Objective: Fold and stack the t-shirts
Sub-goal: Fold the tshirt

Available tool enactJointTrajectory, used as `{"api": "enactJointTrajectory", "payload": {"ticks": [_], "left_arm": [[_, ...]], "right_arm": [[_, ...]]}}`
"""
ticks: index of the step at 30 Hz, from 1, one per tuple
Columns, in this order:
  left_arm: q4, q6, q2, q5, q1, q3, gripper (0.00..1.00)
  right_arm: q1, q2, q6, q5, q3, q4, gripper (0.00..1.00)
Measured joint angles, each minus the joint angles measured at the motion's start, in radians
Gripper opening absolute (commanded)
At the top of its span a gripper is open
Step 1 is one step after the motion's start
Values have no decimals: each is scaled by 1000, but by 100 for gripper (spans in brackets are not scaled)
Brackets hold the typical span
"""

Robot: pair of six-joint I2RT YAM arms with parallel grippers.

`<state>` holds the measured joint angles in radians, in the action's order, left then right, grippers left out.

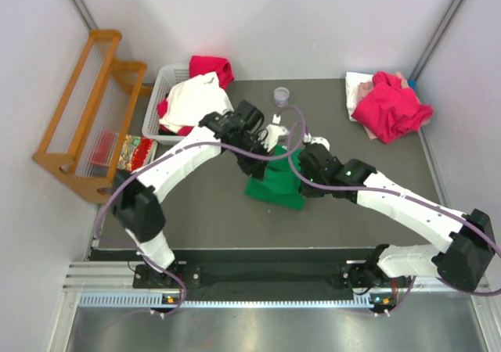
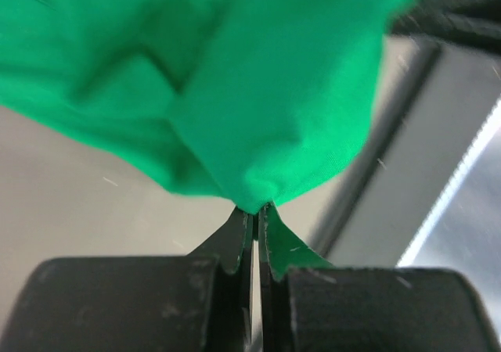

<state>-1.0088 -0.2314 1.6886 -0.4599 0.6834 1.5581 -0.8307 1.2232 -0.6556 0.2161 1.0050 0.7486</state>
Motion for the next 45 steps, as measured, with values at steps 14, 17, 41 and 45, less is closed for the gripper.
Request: {"api": "enactJointTrajectory", "payload": {"ticks": [14,17,41,45], "left_arm": [[11,-18,375,19,-129,325,0],[14,-18,376,24,-130,325,0],[144,32,635,74,-221,409,73],[163,39,644,95,-245,436,80]], "right_arm": [[153,180,111,-63,16,-174,0],[198,251,140,-91,48,-204,0],[352,628,268,-192,268,-316,34],[366,670,278,-202,325,-309,67]]}}
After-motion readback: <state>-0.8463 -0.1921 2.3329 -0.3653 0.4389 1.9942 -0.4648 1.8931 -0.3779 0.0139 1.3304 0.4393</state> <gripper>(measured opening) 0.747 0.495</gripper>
